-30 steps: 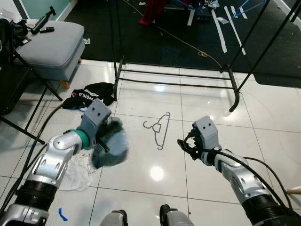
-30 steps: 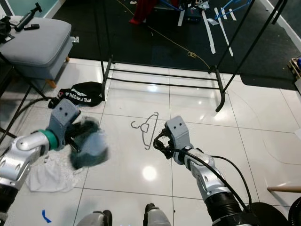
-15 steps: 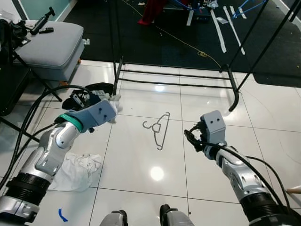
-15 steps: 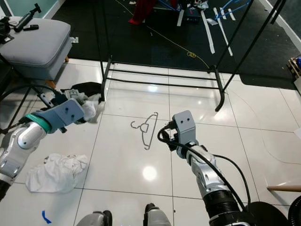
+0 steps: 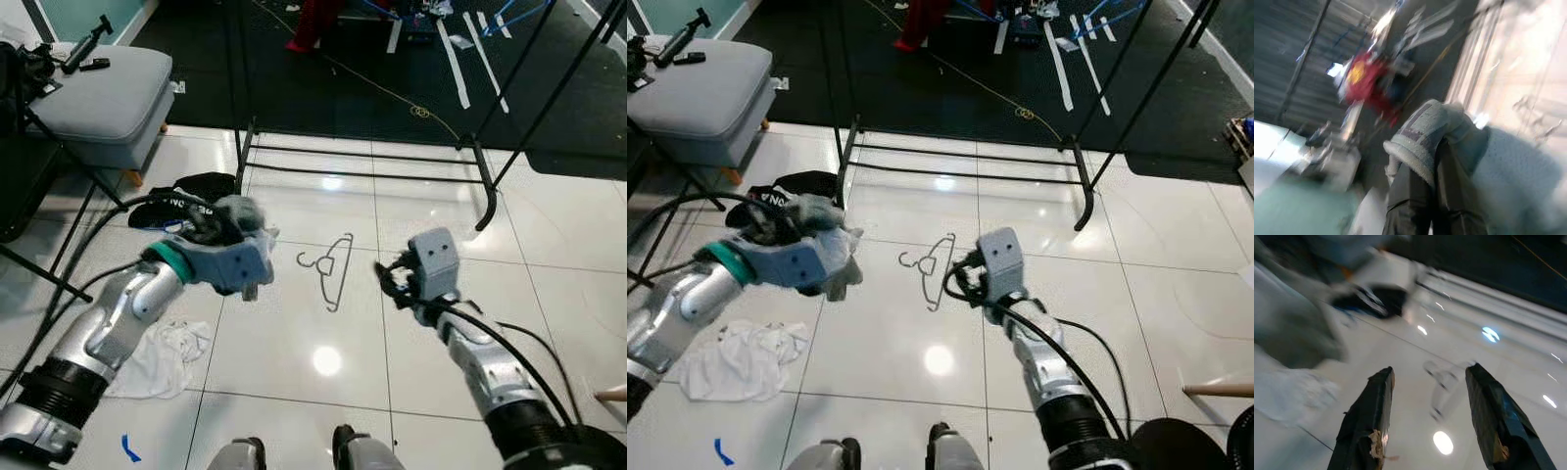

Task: Hang hanger

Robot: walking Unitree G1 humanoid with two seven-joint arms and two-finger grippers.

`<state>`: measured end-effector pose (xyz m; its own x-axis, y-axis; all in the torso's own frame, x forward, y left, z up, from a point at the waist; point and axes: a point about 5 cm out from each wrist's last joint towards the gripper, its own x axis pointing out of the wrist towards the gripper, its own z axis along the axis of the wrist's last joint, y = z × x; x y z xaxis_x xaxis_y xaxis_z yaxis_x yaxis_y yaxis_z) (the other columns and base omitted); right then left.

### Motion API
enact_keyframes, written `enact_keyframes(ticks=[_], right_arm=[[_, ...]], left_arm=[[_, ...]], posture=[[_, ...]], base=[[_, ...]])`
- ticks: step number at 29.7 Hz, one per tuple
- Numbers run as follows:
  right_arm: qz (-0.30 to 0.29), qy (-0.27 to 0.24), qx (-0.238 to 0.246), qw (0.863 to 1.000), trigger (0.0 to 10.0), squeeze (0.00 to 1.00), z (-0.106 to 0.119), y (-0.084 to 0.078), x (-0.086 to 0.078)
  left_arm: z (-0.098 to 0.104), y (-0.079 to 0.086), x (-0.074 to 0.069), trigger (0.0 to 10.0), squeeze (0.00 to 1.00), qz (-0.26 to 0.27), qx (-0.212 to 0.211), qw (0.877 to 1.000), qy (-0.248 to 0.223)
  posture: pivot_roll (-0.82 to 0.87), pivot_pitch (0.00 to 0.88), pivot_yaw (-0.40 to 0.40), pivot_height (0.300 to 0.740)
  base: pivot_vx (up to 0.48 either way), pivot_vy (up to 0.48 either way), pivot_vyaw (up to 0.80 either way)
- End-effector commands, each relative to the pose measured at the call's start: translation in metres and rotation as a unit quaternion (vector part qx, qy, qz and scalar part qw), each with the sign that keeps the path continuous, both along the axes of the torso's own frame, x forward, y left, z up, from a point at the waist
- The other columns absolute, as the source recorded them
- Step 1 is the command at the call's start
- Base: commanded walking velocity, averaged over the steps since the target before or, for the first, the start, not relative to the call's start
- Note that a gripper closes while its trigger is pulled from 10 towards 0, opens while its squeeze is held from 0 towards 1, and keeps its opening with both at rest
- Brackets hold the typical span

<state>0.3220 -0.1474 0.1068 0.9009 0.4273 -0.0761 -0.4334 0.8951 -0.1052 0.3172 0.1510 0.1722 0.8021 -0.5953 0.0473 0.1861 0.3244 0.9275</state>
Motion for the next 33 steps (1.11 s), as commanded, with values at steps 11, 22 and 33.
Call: enact_keyframes(ticks=[11,22,33], right_arm=[[0.077,-0.123,0.058,0.988,10.0,0.0,0.034,0.002,-0.003],[0.332,-0.076,-0.001,0.94,10.0,0.0,0.012,0.022,-0.037],[0.274,-0.102,0.026,0.956,10.0,1.0,0.016,-0.004,-0.015]], left_arm=[[-0.022,-0.006,-0.022,0.0,0.0,-0.144,0.055,0.981,0.115],[-0.006,0.0,-0.02,0.0,0.0,-0.205,0.102,0.971,0.063],[0.005,-0.004,-0.022,0.0,0.0,-0.262,0.124,0.956,0.043]], posture=[[0.0,0.093,0.045,0.74],[0.0,0.096,0.047,0.74],[0.0,0.098,0.033,0.74]], base=[[0.0,0.0,0.0],[0.0,0.0,0.0],[0.0,0.0,0.0]])
